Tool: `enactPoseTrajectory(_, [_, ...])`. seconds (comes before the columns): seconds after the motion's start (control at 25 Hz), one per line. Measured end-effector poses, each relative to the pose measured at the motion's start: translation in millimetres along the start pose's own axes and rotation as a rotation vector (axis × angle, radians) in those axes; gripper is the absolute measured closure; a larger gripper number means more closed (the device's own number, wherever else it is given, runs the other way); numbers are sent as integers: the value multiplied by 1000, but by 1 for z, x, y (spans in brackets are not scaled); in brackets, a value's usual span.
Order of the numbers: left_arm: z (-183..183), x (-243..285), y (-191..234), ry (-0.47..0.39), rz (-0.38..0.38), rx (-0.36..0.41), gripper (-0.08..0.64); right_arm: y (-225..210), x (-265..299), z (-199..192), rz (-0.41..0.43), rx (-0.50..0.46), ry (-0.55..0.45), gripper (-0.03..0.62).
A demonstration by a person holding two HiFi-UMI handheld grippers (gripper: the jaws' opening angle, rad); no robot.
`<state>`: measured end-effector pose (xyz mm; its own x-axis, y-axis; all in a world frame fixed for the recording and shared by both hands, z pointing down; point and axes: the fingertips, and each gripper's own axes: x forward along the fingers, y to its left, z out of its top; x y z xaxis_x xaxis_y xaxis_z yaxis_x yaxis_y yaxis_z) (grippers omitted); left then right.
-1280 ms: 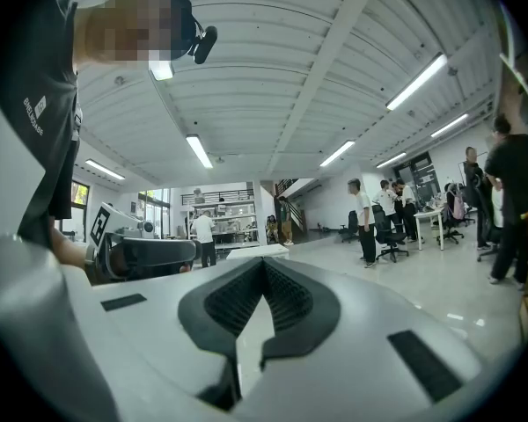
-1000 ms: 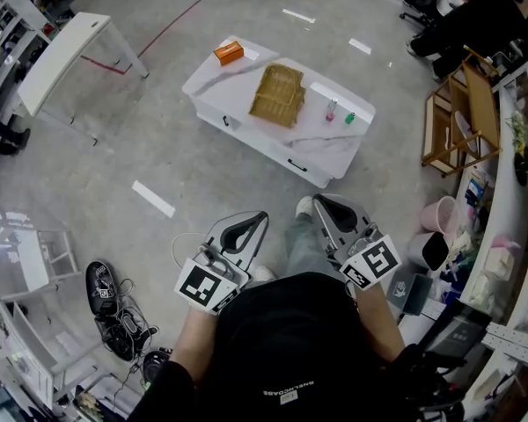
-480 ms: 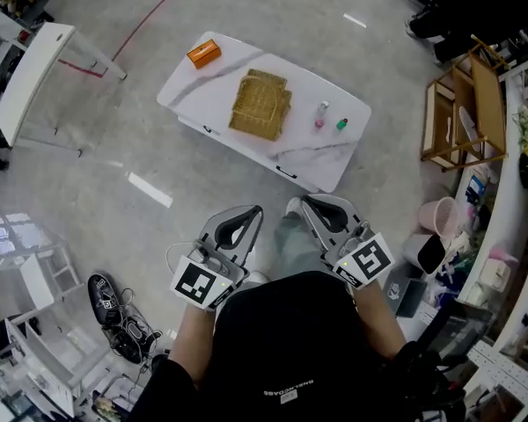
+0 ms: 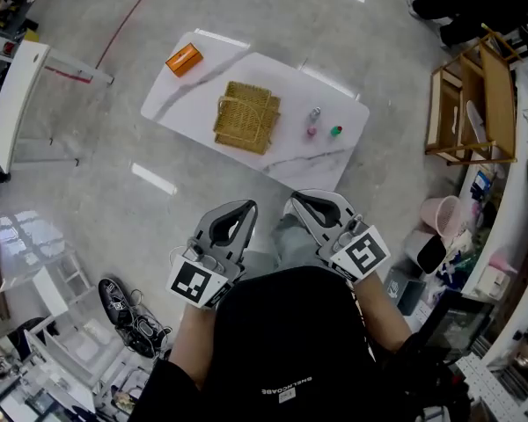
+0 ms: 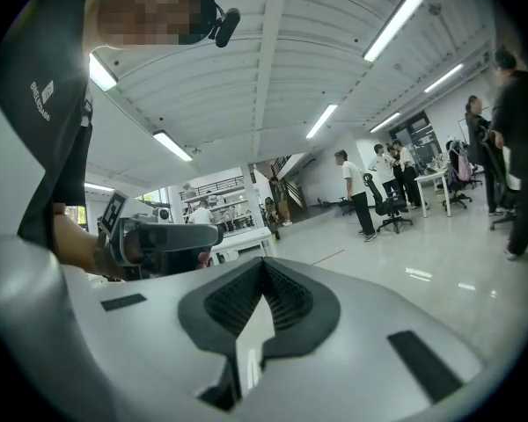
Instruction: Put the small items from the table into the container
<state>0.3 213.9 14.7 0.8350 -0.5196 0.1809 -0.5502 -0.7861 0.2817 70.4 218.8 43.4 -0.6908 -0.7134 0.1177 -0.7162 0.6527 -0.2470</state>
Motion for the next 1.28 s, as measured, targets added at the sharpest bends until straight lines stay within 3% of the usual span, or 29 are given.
enactPoseTrajectory(0.28, [1,25,20,25,-20,-23,565,-25,29,5,11,7,1,586])
enactPoseTrajectory(0.68, [5,55,60,74,-79,-38,565,-55,61,-2,-55,31,11,584])
enactPoseTrajectory(0.8, [13,65,65,41,-93,-57,565,-69,66,-9,-80,37,25,584])
enactPoseTrajectory(1.28, [-42,92,92,159,-70,-99,537,-149,69,-83,-172,86,137,549])
